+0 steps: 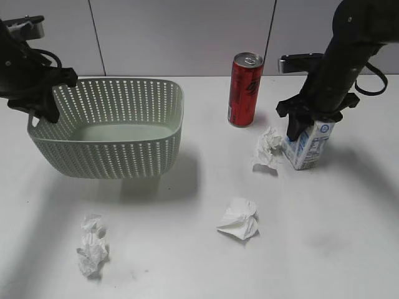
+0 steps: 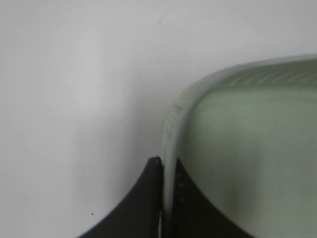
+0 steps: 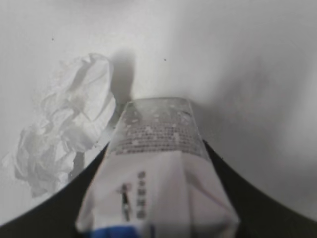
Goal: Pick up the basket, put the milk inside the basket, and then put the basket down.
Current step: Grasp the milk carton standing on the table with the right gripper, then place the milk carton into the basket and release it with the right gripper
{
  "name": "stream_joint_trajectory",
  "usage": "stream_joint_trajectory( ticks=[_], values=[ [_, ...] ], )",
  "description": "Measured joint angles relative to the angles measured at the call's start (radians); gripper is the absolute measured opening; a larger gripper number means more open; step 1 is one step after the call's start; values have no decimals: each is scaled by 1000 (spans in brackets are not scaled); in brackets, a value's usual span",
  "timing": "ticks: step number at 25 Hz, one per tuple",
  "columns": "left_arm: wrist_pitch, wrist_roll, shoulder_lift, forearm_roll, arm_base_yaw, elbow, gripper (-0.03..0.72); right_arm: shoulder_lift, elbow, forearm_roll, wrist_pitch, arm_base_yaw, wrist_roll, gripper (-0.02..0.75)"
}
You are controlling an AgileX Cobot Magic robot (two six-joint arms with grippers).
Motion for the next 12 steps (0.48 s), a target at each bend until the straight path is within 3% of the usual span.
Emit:
stream_joint_trajectory(
  ticks=[12],
  values=[
    [0, 0, 0, 0, 0, 0, -15, -25, -234, 19, 280, 2, -4, 317]
  ],
)
